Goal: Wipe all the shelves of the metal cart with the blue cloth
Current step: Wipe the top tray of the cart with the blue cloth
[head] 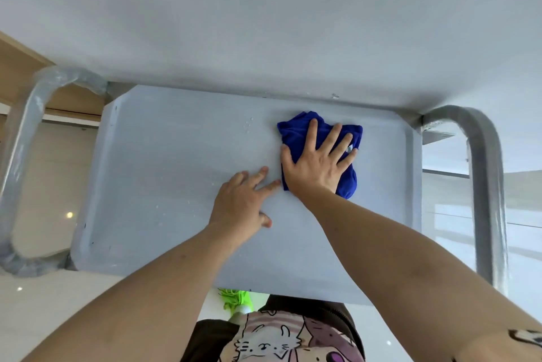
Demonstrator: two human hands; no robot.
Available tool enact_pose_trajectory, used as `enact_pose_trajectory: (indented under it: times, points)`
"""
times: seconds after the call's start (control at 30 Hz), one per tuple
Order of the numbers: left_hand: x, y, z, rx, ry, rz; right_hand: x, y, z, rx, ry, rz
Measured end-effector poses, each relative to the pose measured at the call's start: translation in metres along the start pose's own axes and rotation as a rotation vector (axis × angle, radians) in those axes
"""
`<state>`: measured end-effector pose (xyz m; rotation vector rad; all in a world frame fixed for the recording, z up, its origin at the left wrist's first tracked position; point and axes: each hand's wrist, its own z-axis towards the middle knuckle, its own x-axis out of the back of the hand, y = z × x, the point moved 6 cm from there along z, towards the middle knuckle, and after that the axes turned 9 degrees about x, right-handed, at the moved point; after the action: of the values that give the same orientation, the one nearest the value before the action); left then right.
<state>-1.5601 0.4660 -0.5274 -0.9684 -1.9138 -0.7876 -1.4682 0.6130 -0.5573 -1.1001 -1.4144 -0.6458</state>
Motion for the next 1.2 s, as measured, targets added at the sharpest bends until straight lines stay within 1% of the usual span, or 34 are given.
enact_pose_trajectory:
  times: [0.27, 0.47, 0.6, 0.8, 1.07, 1.2]
  points:
    - [-0.002, -0.001, -0.001, 0.011, -0.003, -0.022, 0.008, -0.013, 0.044, 0.029, 0.029, 0.018]
    - [-0.001, -0.001, -0.002, 0.03, -0.023, -0.053, 0.011, -0.014, 0.042, 0.06, 0.043, 0.011]
    - [-0.002, -0.003, -0.003, 0.011, -0.039, -0.043, 0.012, -0.013, 0.034, 0.062, 0.02, 0.014]
    - [-0.002, -0.004, -0.003, -0.021, -0.064, -0.028, 0.004, -0.006, -0.024, 0.019, -0.006, 0.024]
    - [0.0, -0.013, -0.003, -0.087, -0.17, -0.03, -0.014, -0.001, -0.112, -0.09, -0.069, 0.015]
    - [-0.001, -0.015, -0.005, -0.118, -0.147, -0.015, -0.022, -0.009, -0.156, -0.103, -0.082, -0.008]
